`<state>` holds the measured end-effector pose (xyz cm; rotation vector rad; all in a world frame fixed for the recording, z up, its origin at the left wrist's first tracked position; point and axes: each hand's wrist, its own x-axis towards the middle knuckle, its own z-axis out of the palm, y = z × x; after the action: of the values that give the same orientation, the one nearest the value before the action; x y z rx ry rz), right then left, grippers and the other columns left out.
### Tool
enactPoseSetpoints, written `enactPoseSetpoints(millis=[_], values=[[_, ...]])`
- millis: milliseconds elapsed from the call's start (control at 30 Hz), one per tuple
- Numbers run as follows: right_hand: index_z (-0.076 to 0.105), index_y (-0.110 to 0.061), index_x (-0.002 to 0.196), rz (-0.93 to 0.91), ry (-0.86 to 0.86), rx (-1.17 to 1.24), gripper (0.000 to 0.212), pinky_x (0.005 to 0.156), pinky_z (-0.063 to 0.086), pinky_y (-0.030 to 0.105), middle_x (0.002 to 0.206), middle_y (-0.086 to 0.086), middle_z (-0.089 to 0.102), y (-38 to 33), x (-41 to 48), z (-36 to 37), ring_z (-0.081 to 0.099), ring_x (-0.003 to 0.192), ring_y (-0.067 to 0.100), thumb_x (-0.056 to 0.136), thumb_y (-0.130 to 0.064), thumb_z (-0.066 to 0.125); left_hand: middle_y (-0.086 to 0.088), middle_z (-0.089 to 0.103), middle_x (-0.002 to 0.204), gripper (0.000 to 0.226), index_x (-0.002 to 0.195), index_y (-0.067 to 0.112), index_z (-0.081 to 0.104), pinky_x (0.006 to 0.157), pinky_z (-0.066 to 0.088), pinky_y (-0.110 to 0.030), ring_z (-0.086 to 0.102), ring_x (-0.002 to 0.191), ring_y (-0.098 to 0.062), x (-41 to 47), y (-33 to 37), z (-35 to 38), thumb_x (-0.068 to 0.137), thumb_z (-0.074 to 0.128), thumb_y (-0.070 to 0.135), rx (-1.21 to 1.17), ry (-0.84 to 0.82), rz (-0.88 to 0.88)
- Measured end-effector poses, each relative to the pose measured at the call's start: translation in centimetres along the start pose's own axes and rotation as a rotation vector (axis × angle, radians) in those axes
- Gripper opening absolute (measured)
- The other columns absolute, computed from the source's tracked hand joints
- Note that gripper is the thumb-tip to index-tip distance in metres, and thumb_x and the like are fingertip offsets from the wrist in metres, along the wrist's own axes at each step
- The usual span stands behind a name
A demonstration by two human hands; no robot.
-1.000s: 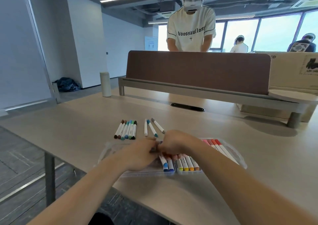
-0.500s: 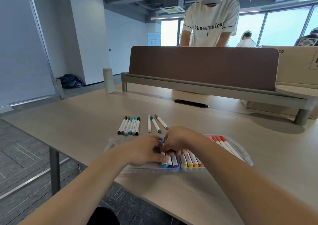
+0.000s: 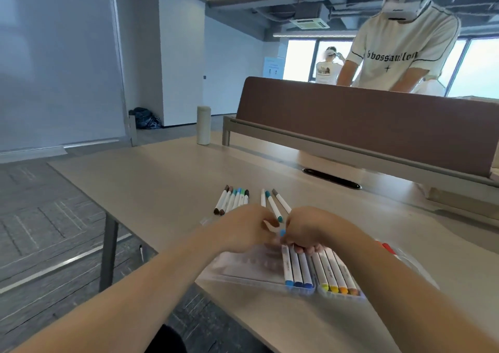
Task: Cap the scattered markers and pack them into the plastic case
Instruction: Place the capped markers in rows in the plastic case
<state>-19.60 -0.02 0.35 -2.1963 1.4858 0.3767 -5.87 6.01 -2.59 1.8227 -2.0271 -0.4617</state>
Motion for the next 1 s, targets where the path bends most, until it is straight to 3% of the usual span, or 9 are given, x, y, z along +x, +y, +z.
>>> enactPoseSetpoints(millis=[67,167,267,367,467,567,733,1000], values=[[0.062,-0.007,0.082,-0.007,0.096,0.009,0.028,0.046,0.038,0.024,0.067,0.007,0.056,-0.8,0.8,-0.4,0.044,0.047,0.015,0.097,-0.029,0.055,0.004,0.069,0.105,0.023,0.111,0.021,0.07,0.08,0.05,-0.027,0.064,0.092,-0.014,0.3,-0.9,-1.3,0.094,0.059,0.031,-0.054,0.129,-0.042],[0.07,-0.002,0.086,-0.052,0.23,0.036,0.028,0.062,0.054,0.03,0.076,0.013,0.069,-2.4,2.4,-1.0,0.059,0.058,0.022,0.093,-0.028,0.06,0.007,0.063,0.081,0.013,0.093,0.018,0.068,0.066,0.046,-0.025,0.062,0.078,-0.013,0.8,-2.5,-2.8,0.094,0.055,0.02,-0.125,0.27,-0.114],[0.072,-0.002,0.088,-0.095,0.297,0.059,0.024,0.071,0.055,0.032,0.082,0.012,0.071,-4.4,4.6,-1.4,0.063,0.066,0.022,0.093,-0.024,0.062,0.001,0.065,0.085,0.018,0.093,0.011,0.071,0.067,0.046,-0.027,0.063,0.08,-0.017,1.3,-4.2,-4.0,0.092,0.053,0.012,-0.139,0.332,-0.154],[0.071,-0.005,0.096,-0.127,0.359,0.084,0.015,0.081,0.059,0.037,0.091,0.012,0.072,-6.5,7.7,-1.3,0.07,0.082,0.026,0.091,-0.015,0.062,0.002,0.067,0.088,0.019,0.094,0.015,0.072,0.065,0.047,-0.026,0.064,0.076,-0.014,1.7,-5.9,-5.0,0.092,0.053,0.013,-0.143,0.355,-0.184],[0.071,-0.008,0.096,-0.143,0.389,0.105,0.013,0.078,0.059,0.036,0.089,0.01,0.07,-8.0,10.4,-1.0,0.068,0.08,0.024,0.089,-0.013,0.061,0.006,0.067,0.083,0.019,0.087,0.021,0.068,0.066,0.05,-0.026,0.062,0.07,-0.009,2.5,-7.6,-5.5,0.094,0.053,0.013,-0.154,0.374,-0.2],[0.065,-0.01,0.084,-0.122,0.379,0.063,0.008,0.063,0.047,0.029,0.08,0.006,0.062,-8.9,12.0,-0.9,0.058,0.07,0.019,0.089,-0.012,0.059,0.009,0.067,0.082,0.019,0.085,0.023,0.068,0.07,0.055,-0.03,0.065,0.072,-0.01,3.1,-9.0,-5.5,0.094,0.053,0.015,-0.175,0.374,-0.227],[0.053,-0.013,0.07,-0.041,0.375,-0.008,0.019,0.056,0.04,0.028,0.068,0.003,0.049,-9.9,13.2,-1.3,0.052,0.065,0.02,0.088,-0.013,0.057,-0.001,0.071,0.084,0.017,0.088,0.015,0.072,0.079,0.056,-0.044,0.067,0.077,-0.019,4.0,-10.5,-4.9,0.091,0.055,0.017,-0.196,0.375,-0.253],[0.056,-0.016,0.074,-0.026,0.351,-0.161,0.015,0.051,0.036,0.027,0.07,0.001,0.05,-11.3,13.1,-1.7,0.047,0.059,0.016,0.089,-0.014,0.056,0.0,0.071,0.08,0.017,0.081,0.021,0.068,0.076,0.057,-0.039,0.066,0.071,-0.014,4.9,-11.5,-4.9,0.091,0.057,0.015,-0.223,0.379,-0.231]])
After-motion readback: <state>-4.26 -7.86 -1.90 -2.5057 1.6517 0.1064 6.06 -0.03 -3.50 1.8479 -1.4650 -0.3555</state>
